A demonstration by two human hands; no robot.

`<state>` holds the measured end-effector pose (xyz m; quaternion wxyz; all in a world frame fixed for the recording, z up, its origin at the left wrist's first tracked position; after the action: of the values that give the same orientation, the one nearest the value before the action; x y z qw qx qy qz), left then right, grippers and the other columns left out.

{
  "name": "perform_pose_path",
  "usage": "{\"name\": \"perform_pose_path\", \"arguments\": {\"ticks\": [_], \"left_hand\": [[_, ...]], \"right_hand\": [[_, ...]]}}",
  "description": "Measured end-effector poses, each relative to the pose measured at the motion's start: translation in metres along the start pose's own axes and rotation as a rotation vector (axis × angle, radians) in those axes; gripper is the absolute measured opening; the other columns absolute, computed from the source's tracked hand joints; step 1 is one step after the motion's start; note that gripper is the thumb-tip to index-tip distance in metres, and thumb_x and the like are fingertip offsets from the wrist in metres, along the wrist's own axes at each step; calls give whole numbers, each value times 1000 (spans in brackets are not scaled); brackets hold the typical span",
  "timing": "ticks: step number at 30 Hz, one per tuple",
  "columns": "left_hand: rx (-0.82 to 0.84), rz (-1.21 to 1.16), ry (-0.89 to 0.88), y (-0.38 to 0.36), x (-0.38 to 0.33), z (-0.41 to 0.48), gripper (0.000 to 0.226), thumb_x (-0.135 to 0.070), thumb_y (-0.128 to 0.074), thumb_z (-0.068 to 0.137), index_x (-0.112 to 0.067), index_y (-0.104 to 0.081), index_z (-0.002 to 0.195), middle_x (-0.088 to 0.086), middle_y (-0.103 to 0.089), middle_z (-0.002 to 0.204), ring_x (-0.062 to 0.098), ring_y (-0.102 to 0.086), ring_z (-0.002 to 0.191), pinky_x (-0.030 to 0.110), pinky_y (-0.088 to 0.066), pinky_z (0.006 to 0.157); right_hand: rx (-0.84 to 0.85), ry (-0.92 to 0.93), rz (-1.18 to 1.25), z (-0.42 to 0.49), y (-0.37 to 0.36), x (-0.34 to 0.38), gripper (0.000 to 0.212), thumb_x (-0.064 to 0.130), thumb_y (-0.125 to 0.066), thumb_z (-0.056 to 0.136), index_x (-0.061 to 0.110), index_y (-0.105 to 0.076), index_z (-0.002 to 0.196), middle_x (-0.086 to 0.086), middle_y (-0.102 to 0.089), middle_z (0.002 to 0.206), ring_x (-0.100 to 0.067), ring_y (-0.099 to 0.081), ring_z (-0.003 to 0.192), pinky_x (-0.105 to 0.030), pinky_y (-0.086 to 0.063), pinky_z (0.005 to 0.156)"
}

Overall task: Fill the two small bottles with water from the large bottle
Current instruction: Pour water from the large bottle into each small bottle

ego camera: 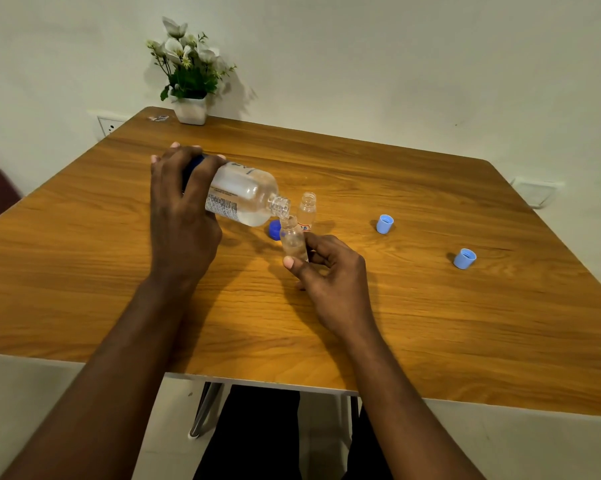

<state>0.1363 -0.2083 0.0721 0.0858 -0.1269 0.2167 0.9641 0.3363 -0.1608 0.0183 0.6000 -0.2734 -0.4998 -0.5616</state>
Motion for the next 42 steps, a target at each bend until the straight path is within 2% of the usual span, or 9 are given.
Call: {"name": "perform_pose_path", "arguments": {"ticks": [3,12,19,26,32,38,42], "left_hand": [[7,-2,5,-1,1,0,53,14,-55,79,-9,-52,126,24,-49,127,38,-44,128,54,-31,110],[12,4,17,1,0,1,50,11,-55,80,-7,-53,126,24,-49,128,38,-43,129,40,-21,118],[12,-5,6,0,0,1,52,13,-56,79,-8,-53,126,23,-49,128,38,-44,128,51,-27,114],[0,-19,-16,-2,3,0,52,13,-56,80,-9,-52,127,23,-49,126,37,-45,125,58,-36,104],[-3,-23,-17,-2,2,0,49,11,-55,82,-9,-52,127,23,-49,126,39,-45,125,57,-36,104],[3,-20,-4,-1,0,0,50,12,-54,80,-8,-53,126,24,-50,126,39,-45,126,55,-31,110],[13,-26,-2,-1,0,0,50,11,-54,80,-8,-52,126,23,-48,127,39,-44,127,58,-35,105]], "right_hand": [[0,4,4,0,-1,0,34,15,-75,79,20,-71,112,18,-65,94,-7,-63,90,-49,-58,71],[6,6,3,1,-1,1,33,13,-74,78,20,-72,111,28,-62,89,-5,-63,88,-49,-58,72],[11,-8,6,0,-1,2,35,11,-75,79,23,-71,112,29,-63,91,-6,-63,91,-49,-58,73],[3,-3,0,-1,0,2,35,13,-75,79,21,-71,113,14,-66,96,-10,-64,92,-49,-58,72],[8,-16,9,-1,0,2,34,13,-75,80,22,-71,112,16,-67,97,-9,-64,94,-49,-58,73],[13,-22,11,-1,-1,2,35,14,-75,80,23,-70,113,20,-66,99,-9,-64,96,-49,-58,74],[15,-29,5,-2,0,2,35,13,-75,81,20,-70,115,16,-67,104,-10,-64,98,-49,-58,75]]}}
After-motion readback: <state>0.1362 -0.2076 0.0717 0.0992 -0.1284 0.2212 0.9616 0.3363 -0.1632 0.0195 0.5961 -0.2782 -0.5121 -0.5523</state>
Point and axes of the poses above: each hand's wrist, its own z-axis towards the middle knuckle, its own y-axis out of the back of the hand, x = y × z, the point moved 7 cm from there along z, towards the middle knuckle
